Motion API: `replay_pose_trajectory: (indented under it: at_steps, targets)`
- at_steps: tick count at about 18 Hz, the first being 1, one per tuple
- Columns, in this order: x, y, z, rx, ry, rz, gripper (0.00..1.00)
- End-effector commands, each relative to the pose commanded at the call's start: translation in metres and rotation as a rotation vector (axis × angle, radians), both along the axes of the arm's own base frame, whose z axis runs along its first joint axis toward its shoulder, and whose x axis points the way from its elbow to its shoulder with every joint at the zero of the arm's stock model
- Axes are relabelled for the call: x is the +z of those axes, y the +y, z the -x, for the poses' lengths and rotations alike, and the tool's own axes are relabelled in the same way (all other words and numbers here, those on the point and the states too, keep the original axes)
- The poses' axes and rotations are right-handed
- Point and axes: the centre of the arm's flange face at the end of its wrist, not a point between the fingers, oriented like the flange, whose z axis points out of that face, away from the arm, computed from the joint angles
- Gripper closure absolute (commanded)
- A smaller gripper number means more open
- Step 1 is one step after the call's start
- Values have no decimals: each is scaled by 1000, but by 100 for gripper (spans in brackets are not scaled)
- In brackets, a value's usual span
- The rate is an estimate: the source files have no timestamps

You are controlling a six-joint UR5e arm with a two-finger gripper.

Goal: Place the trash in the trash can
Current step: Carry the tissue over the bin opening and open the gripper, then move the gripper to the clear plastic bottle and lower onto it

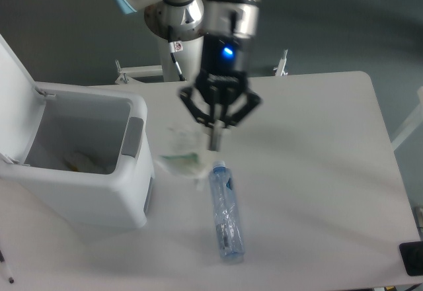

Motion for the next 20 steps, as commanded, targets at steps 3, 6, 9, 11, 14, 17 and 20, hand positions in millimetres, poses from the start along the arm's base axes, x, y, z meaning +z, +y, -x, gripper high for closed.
replay_pose_trajectory:
  at_steps: [3, 6, 9, 11, 14, 17, 20]
  targets:
    - [-2, 16, -45, -48, -34, 5, 100]
    - [-15, 18, -71, -98, -43, 22, 84]
    - [-18, 14, -73, -119, -21, 27, 0]
    - [-18, 12, -74, -116, -21, 29, 0]
    - [-20, 12, -73, -113, -24, 32, 0]
    - [-33, 4, -1, 26, -31, 65, 0]
    - [-54, 2, 86, 159, -61, 96, 0]
